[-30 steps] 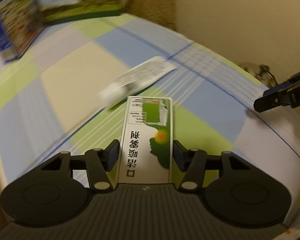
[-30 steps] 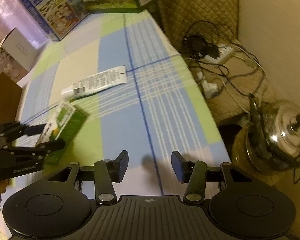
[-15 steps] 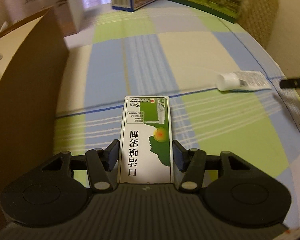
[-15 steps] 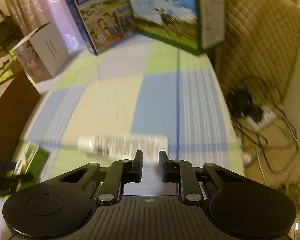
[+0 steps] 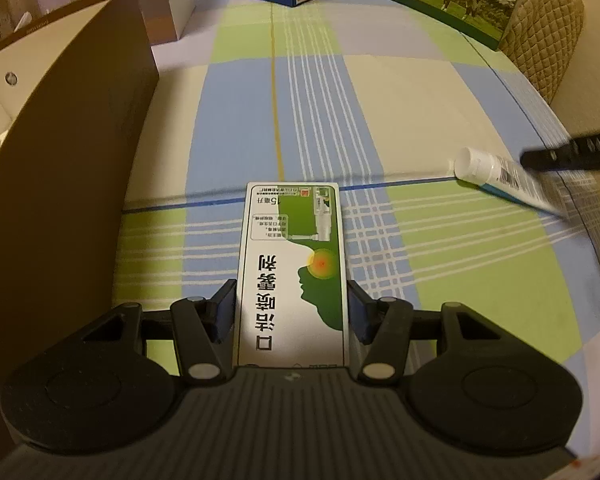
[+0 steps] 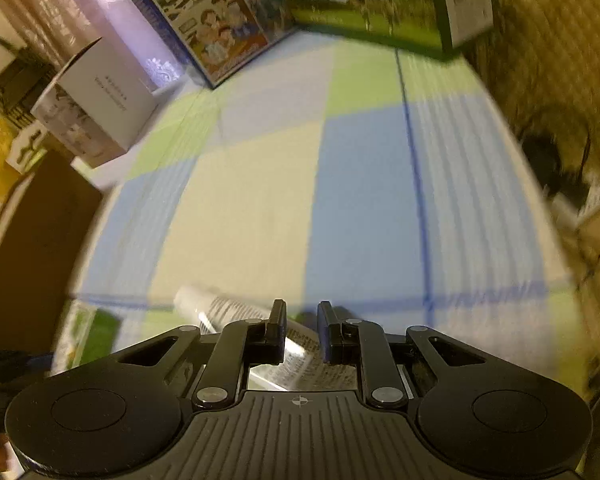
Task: Organize objects
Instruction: 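Grasp the white tube with the right tool while the left tool holds the medicine box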
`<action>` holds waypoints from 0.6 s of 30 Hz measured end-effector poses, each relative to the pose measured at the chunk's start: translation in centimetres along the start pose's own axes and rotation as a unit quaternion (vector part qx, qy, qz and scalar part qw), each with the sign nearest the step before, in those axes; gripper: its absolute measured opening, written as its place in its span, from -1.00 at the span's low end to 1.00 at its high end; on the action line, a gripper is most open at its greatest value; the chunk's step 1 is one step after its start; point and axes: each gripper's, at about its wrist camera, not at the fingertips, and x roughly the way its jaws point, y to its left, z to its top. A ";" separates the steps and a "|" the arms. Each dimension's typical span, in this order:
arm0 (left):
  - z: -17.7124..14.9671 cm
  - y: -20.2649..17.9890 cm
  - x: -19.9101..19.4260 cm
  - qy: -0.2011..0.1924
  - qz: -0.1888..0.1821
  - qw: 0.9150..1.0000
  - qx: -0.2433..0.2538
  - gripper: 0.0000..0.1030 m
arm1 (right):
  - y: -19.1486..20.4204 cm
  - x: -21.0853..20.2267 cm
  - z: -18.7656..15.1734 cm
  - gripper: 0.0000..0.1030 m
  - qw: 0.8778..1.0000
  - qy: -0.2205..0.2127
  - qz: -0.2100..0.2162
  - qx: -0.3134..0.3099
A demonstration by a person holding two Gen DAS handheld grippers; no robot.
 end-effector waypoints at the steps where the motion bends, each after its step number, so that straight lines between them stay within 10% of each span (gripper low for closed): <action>1: 0.0 0.0 0.1 0.002 0.000 1.000 -0.002 0.01 | 0.2 -0.1 -0.7 -0.71 1.000 0.005 0.012 0.005; 6: 0.1 -0.1 0.4 0.008 0.002 1.000 0.000 0.01 | 2.2 -0.6 -2.9 -0.66 1.000 0.004 0.011 0.000; 10: 0.3 -0.1 0.5 0.011 0.001 1.000 0.000 0.01 | 3.8 -0.6 -3.3 0.09 0.999 -0.024 0.014 -0.016; 18: 0.7 0.0 0.9 0.009 0.002 1.000 -0.009 0.02 | 7.8 2.4 -3.6 0.13 0.988 -0.025 -0.037 -0.150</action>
